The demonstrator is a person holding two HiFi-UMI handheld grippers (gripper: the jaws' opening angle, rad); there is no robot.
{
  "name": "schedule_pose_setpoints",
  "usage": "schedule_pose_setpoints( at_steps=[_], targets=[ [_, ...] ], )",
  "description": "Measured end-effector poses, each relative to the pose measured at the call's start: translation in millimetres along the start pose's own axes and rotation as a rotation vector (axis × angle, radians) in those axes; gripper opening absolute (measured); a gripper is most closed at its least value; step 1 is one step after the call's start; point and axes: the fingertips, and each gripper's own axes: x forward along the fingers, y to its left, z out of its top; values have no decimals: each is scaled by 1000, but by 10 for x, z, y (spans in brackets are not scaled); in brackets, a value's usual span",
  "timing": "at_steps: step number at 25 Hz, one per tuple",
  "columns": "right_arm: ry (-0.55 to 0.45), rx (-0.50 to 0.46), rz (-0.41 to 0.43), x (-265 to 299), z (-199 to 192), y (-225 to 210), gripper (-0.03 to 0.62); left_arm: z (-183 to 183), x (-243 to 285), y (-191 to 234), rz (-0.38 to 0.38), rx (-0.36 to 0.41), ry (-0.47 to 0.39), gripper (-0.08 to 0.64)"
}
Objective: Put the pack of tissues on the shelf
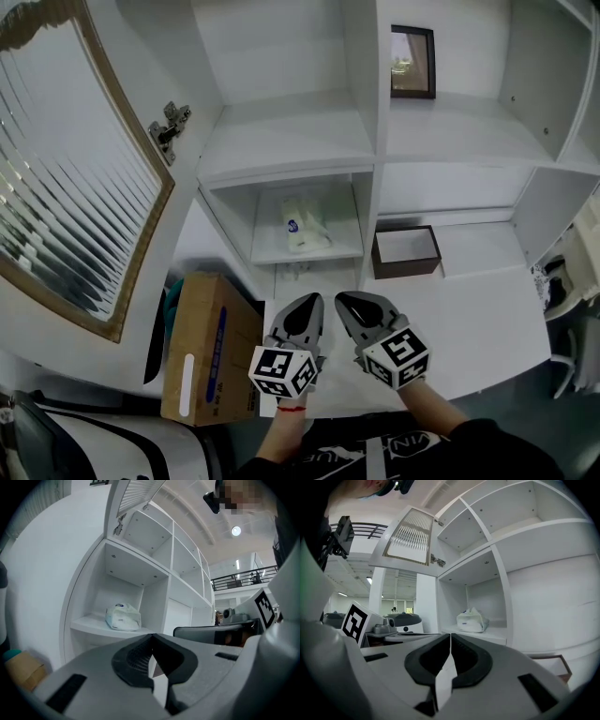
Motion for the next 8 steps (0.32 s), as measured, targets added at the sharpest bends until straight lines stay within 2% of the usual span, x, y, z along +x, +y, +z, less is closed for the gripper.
schedule_pose_setpoints(
  at_steps=[8],
  targets=[
    [-12,-5,2,-126,49,13,12,49,-24,-152,-12,12,-10,5]
  ],
)
